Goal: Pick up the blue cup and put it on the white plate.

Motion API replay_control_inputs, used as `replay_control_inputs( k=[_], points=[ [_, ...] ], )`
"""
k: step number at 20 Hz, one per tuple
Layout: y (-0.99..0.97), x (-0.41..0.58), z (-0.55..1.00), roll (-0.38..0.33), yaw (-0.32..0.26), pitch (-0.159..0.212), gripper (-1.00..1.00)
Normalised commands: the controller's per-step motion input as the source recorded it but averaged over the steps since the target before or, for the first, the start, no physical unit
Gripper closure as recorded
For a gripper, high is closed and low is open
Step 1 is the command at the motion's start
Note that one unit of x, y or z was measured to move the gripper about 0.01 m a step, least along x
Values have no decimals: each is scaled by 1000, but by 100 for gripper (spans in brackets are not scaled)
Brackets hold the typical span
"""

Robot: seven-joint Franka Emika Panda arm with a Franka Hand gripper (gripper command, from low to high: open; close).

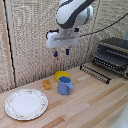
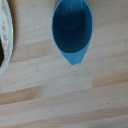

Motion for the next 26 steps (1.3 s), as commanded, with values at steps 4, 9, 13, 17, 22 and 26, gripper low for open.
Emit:
replay_control_inputs(
  k=[4, 9, 13, 17, 22, 26],
  points=[
    [-396, -461, -194, 47, -16, 26, -100],
    [-296, -391, -178, 17, -17, 23, -100],
    [-214, -125, -260, 0, 0, 23, -100],
    [-244, -11, -368, 0, 0, 31, -100],
    [-247, 0, -370, 0, 0, 30, -100],
    [-175, 0, -396, 0, 0, 37, -100]
  ],
)
